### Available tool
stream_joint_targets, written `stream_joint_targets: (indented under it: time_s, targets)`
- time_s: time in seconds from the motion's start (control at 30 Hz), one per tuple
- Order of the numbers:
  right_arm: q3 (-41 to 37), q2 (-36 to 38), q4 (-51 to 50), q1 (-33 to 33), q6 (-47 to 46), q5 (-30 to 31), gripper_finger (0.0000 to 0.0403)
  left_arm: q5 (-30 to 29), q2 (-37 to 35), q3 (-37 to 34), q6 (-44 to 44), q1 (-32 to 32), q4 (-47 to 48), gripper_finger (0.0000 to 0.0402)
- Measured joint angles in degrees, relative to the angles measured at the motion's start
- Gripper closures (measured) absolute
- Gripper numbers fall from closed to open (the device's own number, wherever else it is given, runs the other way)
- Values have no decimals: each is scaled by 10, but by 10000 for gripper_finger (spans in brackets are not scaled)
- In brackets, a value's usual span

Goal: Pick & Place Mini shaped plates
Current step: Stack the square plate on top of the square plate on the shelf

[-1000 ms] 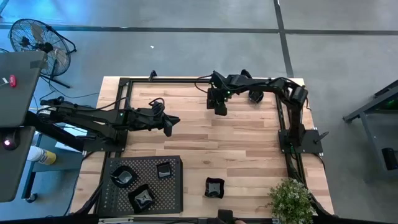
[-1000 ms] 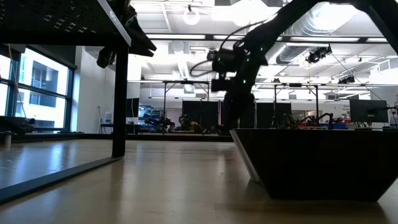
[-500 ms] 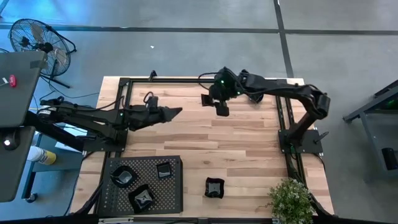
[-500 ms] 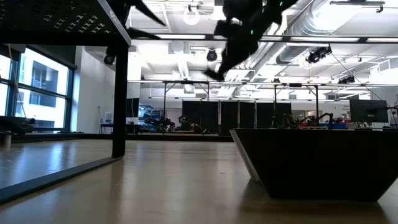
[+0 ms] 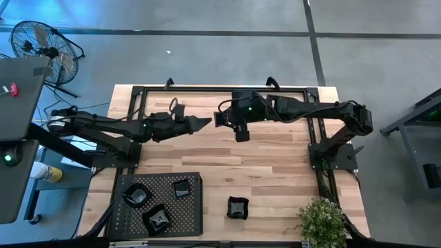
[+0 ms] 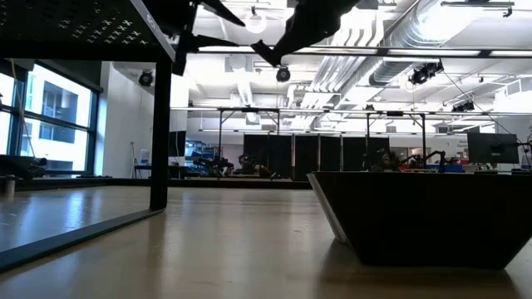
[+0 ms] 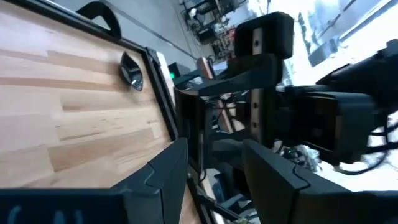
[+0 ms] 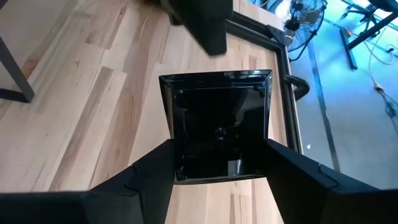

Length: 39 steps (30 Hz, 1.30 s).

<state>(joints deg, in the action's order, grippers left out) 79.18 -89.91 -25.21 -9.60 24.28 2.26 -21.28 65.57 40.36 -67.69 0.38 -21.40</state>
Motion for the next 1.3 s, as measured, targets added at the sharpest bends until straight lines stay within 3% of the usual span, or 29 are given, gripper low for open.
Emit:
stream_joint_targets:
  time_s: [0.27, 0.63, 0.83, 1.07, 1.17, 1.3]
  targets:
    - [0, 0, 7, 16, -2, 15, 183, 0, 39, 24, 3, 0, -1, 268]
    - [0, 0, 19, 18, -2, 12, 183, 2, 40, 24, 30, 0, -16, 395]
    - [0, 1, 22, 18, -3, 21, 177, 9, 40, 24, 56, 0, -27, 399]
    - [9, 23, -5, 34, -10, 101, 136, 14, 40, 24, 95, 9, -44, 400]
    - [9, 48, -27, 37, -32, 92, 125, 16, 37, 35, 121, 23, -33, 401]
    - [9, 82, -81, 30, -106, 31, 126, 50, 36, 84, 181, 46, 33, 401]
